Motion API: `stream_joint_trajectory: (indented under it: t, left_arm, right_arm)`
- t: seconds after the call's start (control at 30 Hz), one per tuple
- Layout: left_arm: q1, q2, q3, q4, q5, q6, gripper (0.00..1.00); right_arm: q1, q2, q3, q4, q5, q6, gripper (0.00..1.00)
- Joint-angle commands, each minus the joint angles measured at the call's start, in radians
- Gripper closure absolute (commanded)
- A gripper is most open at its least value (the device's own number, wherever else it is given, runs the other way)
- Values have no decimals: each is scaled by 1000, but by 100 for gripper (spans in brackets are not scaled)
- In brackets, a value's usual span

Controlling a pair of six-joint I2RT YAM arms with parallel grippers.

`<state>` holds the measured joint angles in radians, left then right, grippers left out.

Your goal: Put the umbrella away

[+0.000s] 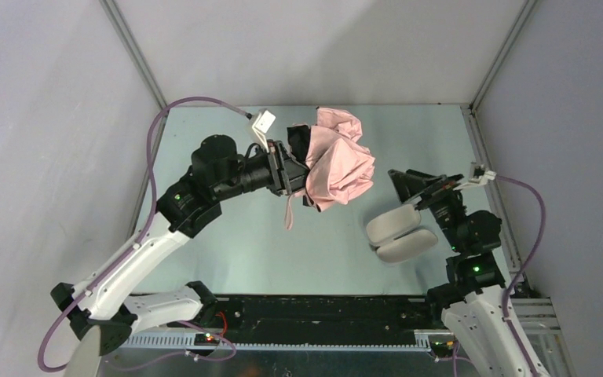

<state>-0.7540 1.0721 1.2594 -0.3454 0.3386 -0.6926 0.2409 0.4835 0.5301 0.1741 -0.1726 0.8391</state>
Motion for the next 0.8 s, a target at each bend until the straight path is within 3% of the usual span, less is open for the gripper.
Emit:
stream_joint_trajectory:
  t: [0.0,0.1,0.27,0.57,0.77]
  left_arm:
    - [2,-78,67,106,61,-81,100]
    - [2,-101,72,107,82,-114,100]
    - [0,-122,66,134,127,-169,100]
    - [0,-118,97,158,200,-225,100]
    - [-2,-105,136,155,243,-251,100]
  right_arm:
    - [-34,33,-156,203,-191,-101,1]
    - [-39,98,-266,440,-283,-51,1]
    - [9,312,-276,731,-469,-91,4]
    - [179,651,-171,1052,-585,-180,6]
    - [241,795,-74,1135,-593,-203,6]
